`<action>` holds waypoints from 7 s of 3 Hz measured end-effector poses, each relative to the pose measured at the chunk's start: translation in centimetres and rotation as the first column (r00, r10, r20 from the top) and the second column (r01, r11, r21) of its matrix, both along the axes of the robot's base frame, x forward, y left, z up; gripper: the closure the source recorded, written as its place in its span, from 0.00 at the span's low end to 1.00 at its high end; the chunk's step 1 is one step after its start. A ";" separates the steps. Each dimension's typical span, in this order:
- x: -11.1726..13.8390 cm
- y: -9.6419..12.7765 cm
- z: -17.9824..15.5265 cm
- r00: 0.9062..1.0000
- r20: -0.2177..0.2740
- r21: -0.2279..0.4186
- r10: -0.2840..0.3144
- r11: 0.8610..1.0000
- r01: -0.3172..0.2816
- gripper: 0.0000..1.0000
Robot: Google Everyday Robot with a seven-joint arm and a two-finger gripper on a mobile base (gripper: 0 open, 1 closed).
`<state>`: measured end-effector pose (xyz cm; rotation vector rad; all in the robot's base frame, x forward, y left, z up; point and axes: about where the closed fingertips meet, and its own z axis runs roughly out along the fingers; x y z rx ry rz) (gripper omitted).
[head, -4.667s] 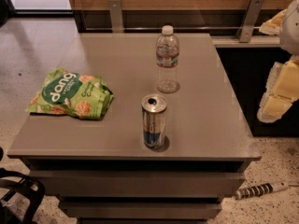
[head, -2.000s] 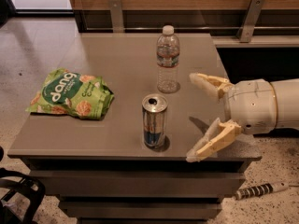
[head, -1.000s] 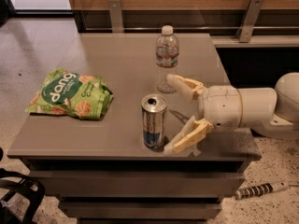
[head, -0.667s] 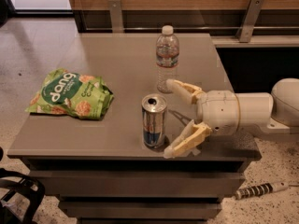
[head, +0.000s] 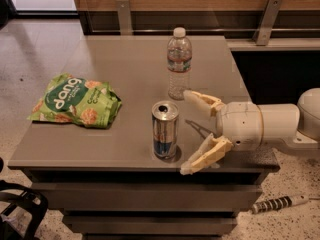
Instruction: Knock redbull can over
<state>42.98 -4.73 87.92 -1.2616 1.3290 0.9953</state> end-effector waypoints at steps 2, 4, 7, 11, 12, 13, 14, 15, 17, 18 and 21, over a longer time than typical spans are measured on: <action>-0.3 1.0 0.5 1.000 -0.002 -0.014 0.027 1.000 -0.027 0.00; -0.7 1.9 0.1 0.999 -0.019 -0.026 0.041 0.999 -0.042 0.19; -0.9 2.5 0.4 0.999 -0.013 -0.029 0.053 0.998 -0.053 0.88; 0.4 0.2 4.6 0.999 -0.032 -0.251 -0.039 0.967 0.030 1.00; 0.8 -1.4 6.5 0.992 -0.024 -0.396 -0.127 0.912 0.108 1.00; 1.2 -2.5 7.5 0.979 -0.009 -0.528 -0.205 0.832 0.170 1.00; 1.7 -2.3 7.1 0.969 0.014 -0.647 -0.245 0.737 0.195 1.00; 2.5 -2.3 5.4 0.963 0.036 -0.751 -0.266 0.629 0.202 1.00; 3.4 -1.9 1.2 0.947 0.087 -0.891 -0.311 0.402 0.213 1.00; 3.5 -1.6 -0.9 0.943 0.088 -0.923 -0.322 0.329 0.199 1.00; 4.2 0.5 -5.7 0.952 0.051 -0.970 -0.302 0.212 0.119 0.88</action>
Offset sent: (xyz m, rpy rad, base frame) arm -0.0016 0.0143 0.0046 -0.0157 0.0093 0.0410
